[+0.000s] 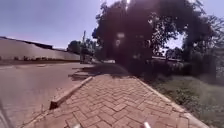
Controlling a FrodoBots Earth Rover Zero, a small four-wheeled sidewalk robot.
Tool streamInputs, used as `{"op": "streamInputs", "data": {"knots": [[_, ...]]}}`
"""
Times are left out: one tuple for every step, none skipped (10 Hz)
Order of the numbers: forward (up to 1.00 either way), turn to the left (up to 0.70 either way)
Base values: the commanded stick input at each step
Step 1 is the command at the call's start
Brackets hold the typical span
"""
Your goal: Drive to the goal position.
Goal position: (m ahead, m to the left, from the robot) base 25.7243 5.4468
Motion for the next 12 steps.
{"op": "streamInputs", "data": {"knots": [[0.85, 0.00], [0.85, 0.00], [0.85, 0.00], [0.85, 0.00], [0.85, 0.00], [0.85, 0.00], [0.85, 0.00], [0.85, 0.00], [0.85, 0.00], [0.85, 0.00], [0.85, 0.00], [0.85, 0.00]]}}
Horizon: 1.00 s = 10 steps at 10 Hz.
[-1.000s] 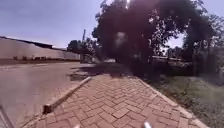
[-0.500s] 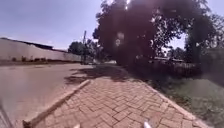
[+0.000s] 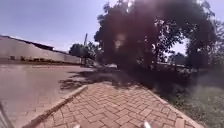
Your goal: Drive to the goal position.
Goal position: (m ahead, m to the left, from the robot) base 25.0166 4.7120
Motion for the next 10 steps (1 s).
{"op": "streamInputs", "data": {"knots": [[0.85, 0.00], [0.85, 0.00], [0.85, 0.00], [0.85, 0.00], [0.85, 0.00], [0.85, 0.00], [0.85, 0.00], [0.85, 0.00], [0.85, 0.00], [0.85, 0.00]]}}
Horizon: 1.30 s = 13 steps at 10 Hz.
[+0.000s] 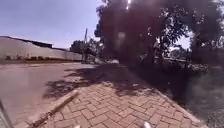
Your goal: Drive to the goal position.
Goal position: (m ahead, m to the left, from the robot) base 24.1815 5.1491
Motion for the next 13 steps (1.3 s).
{"op": "streamInputs", "data": {"knots": [[0.85, 0.00], [0.85, 0.00], [0.85, 0.00], [0.85, 0.00], [0.85, 0.00], [0.85, 0.00], [0.85, 0.00], [0.85, 0.00], [0.85, 0.00], [0.85, -0.06], [0.85, -0.21], [0.85, -0.34], [0.85, -0.34]]}}
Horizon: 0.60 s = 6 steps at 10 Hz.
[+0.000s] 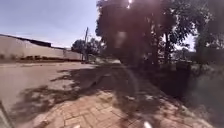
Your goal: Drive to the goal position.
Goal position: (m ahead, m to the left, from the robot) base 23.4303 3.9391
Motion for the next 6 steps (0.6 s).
{"op": "streamInputs", "data": {"knots": [[0.85, 0.00], [0.85, 0.00], [0.85, 0.00], [0.85, 0.00], [0.85, 0.00], [0.85, 0.00]]}}
